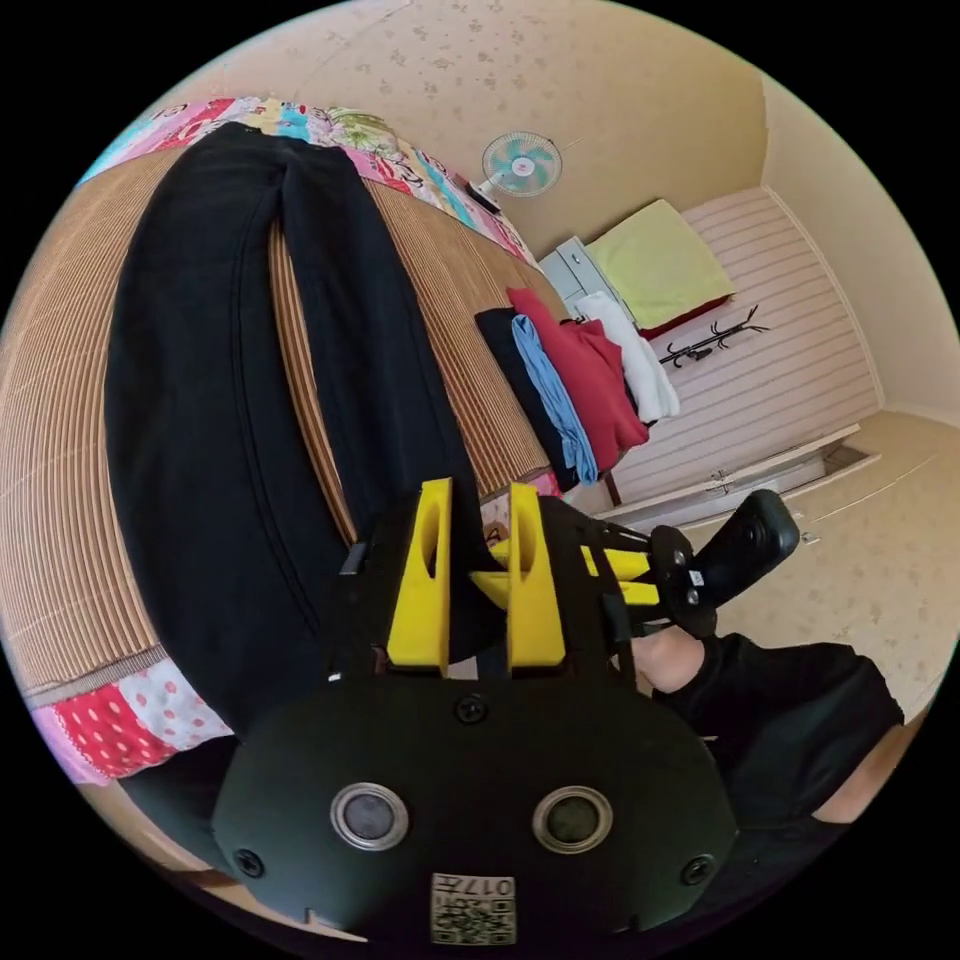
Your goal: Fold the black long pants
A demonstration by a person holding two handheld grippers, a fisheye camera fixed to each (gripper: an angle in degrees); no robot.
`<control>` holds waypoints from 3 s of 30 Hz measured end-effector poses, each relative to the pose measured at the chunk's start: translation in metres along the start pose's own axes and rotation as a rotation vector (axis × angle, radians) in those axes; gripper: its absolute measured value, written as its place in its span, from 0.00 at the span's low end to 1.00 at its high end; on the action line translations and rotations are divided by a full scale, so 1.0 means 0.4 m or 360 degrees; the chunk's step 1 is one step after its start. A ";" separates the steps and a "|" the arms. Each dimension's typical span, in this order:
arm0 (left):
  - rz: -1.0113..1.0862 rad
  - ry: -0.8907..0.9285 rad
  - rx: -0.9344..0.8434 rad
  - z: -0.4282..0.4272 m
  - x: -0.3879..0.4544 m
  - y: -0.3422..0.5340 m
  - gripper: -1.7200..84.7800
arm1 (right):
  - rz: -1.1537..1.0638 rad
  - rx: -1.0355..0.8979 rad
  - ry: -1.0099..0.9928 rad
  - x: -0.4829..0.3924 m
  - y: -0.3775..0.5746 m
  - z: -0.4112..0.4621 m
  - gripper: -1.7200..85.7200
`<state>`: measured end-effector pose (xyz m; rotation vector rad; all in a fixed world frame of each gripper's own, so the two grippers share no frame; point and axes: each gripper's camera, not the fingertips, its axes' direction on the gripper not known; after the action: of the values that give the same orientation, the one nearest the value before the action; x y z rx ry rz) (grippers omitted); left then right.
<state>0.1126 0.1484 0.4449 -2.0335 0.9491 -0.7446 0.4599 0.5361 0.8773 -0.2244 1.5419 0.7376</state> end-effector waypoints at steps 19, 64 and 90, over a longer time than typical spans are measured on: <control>-0.0143 0.0119 0.0375 -0.097 -0.283 0.177 0.02 | 0.0976 0.0106 -0.0318 1.235 -0.739 0.250 0.14; -0.0415 0.0070 0.0576 -0.270 -0.287 0.395 0.02 | 0.0167 -0.0209 0.0069 0.413 -0.826 0.682 0.12; -0.0313 -0.0226 0.0327 -0.110 -0.044 0.326 0.09 | 0.0717 -0.0097 -0.0259 0.282 -0.255 0.431 0.05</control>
<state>0.0216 0.0888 0.3587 -1.9850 0.5732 -0.7570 0.6429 0.5883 0.7485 0.1428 1.4286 1.1284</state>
